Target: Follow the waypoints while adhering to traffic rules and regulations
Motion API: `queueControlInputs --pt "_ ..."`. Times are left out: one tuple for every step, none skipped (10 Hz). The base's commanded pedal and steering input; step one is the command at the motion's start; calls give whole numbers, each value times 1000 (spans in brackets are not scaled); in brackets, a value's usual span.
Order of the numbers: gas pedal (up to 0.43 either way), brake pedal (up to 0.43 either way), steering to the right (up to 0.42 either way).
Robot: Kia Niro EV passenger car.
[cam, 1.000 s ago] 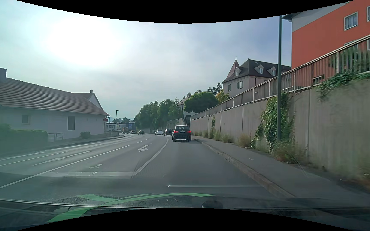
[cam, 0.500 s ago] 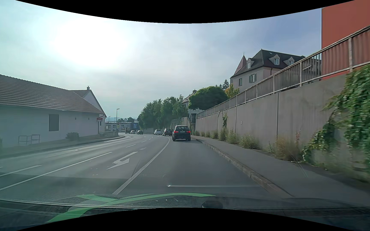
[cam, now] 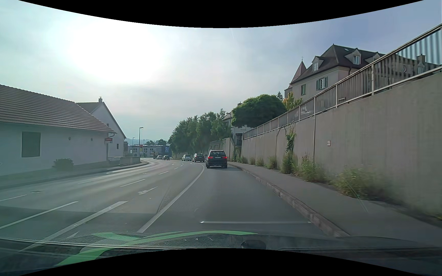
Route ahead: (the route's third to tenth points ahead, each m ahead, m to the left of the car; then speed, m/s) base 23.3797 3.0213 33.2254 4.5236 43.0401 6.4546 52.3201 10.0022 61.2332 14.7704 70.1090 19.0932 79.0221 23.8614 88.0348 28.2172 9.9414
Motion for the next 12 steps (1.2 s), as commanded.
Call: queueControlInputs --pt "157 0 -28" --pt "157 0 -28" --pt "157 0 -28" --pt "150 0 -28" --pt "150 0 -28" --pt "150 0 -28" --pt "150 0 -26" --pt "150 0 -23" --pt "150 0 -18" --pt "150 0 -16" --pt "150 0 -16" --pt "150 0 -17"
